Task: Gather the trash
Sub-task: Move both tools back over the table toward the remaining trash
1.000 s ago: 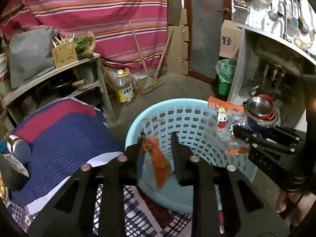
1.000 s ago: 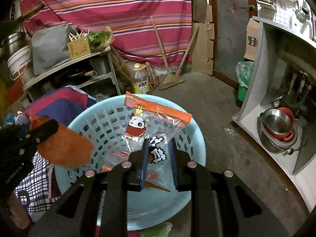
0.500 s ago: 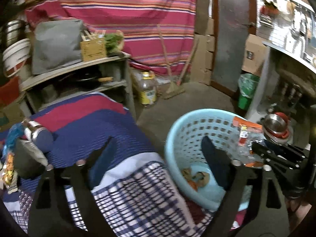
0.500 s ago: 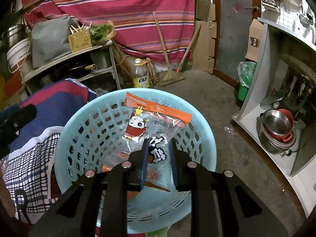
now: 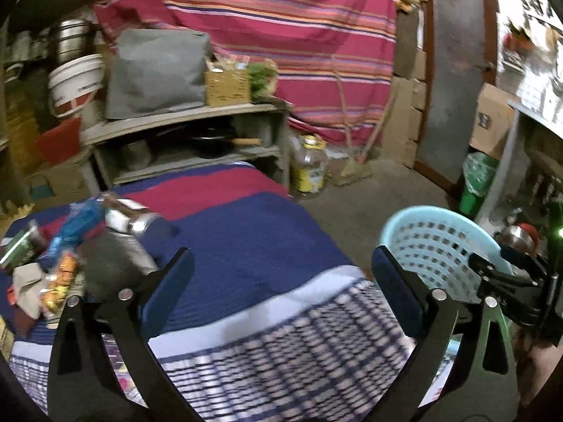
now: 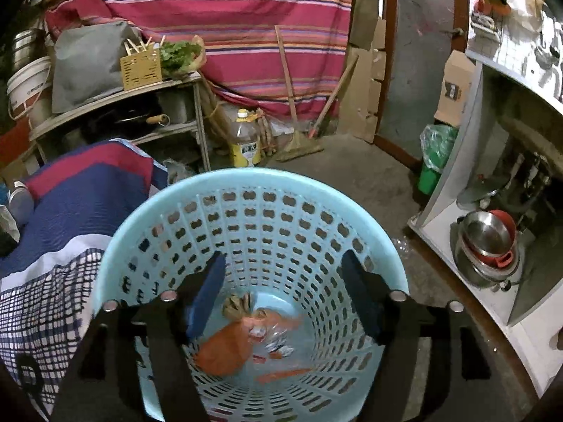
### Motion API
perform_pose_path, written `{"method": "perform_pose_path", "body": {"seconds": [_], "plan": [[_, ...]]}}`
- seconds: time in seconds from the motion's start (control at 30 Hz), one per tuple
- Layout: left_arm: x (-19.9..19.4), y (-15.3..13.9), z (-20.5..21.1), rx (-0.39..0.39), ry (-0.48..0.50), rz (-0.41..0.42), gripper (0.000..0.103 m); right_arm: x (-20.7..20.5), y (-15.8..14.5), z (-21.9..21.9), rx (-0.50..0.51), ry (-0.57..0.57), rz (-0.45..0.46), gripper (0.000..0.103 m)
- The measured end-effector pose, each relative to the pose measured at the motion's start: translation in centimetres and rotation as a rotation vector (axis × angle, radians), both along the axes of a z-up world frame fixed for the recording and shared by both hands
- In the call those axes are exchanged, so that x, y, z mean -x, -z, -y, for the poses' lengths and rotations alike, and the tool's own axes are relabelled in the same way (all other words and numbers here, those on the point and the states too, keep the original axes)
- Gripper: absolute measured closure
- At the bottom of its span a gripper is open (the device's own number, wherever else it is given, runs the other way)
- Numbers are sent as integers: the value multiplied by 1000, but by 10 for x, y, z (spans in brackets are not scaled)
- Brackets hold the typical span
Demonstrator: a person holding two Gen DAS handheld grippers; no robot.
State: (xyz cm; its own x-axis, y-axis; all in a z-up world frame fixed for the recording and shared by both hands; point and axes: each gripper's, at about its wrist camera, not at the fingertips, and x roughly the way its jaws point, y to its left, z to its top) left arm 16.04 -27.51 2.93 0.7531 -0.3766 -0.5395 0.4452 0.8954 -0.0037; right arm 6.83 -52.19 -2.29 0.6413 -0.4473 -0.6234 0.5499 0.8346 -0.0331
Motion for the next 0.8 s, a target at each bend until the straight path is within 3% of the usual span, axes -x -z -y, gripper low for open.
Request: {"method": "perform_pose_path", "body": {"seconds": [0.3,0.6,0.8], "plan": [[-14,-18,-90,30,-168,20,6,-5,-31,-64,35,-101,73,25],[-2,-32,-141,-35,-220,89,6,-22,-44,-137,30,-241,87,24],[-13,-31,-190,-45,-296,85,6,-37,-44,-180,37,-310,81,24]]}}
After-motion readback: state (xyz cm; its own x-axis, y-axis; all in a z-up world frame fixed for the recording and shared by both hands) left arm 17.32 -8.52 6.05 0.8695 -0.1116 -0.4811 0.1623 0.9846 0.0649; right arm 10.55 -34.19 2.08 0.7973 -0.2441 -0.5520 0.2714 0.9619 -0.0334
